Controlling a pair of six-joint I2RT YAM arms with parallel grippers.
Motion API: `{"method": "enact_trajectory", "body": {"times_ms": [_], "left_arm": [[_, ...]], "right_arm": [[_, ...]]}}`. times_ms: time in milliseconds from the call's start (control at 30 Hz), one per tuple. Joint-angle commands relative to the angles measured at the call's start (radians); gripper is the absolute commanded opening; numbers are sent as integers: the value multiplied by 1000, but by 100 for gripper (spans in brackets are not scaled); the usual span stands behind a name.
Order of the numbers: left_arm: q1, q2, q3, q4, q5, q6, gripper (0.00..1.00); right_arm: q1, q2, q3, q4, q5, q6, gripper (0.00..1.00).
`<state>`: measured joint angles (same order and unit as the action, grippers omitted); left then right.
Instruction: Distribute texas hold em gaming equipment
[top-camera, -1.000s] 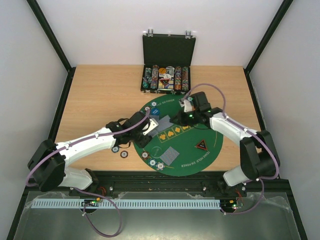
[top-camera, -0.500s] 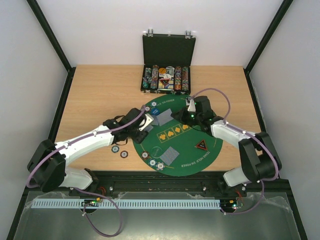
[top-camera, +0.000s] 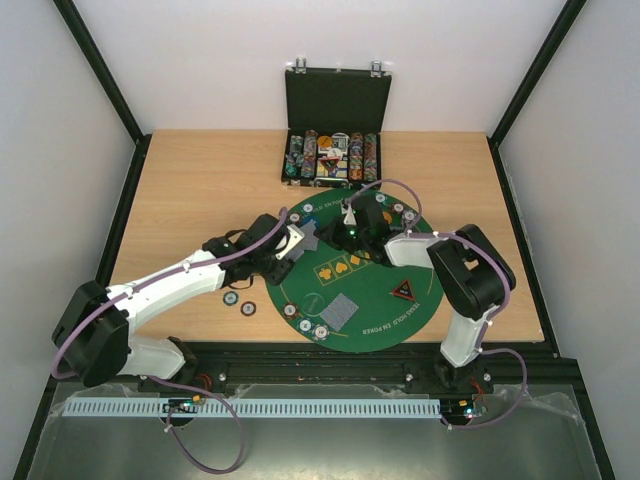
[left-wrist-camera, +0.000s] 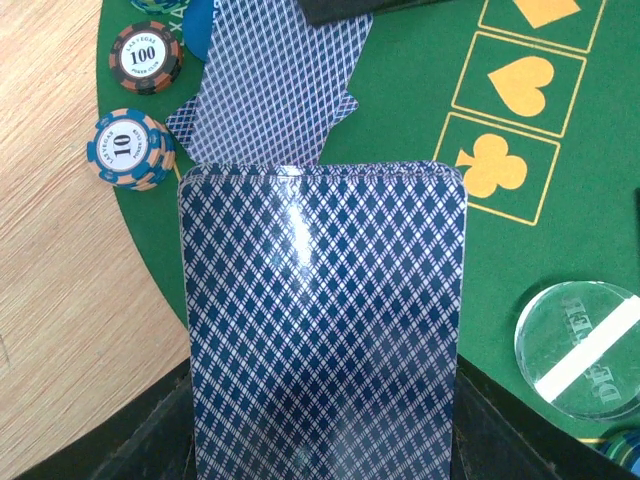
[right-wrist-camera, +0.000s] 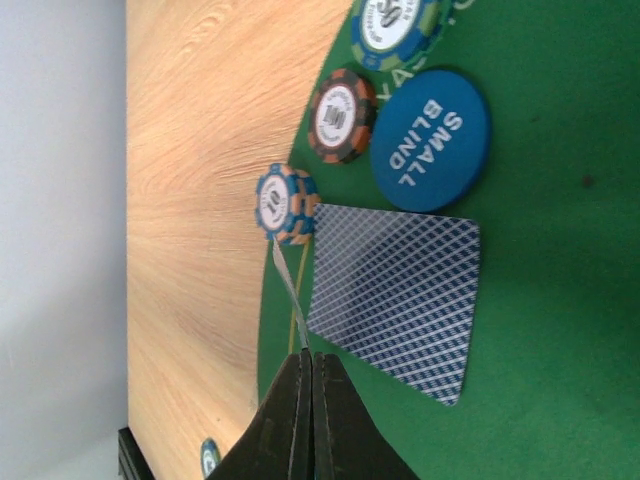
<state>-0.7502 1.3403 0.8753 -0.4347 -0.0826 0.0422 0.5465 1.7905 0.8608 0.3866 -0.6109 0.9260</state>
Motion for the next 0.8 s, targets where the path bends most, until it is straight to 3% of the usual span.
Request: {"method": "enact_trajectory", "body": {"times_ms": [0,267,367,633,767], "left_arm": [[5,-27,2,1,2,4,58],[5,-23,2,1,5,4,58],[5,-21,2,0,6,5,58],[5,-25,2,1,10,6,58],[5,-27,2,2,16,7,58]], "right_arm": [[6,51,30,59,41,8,1],[6,100,37,15,93,-24,2],[6,92,34,-11,108,-35,7],[4,-27,-1,-171,252,-121,35],[-5,-136,-16,-274,359,-200,59]]}}
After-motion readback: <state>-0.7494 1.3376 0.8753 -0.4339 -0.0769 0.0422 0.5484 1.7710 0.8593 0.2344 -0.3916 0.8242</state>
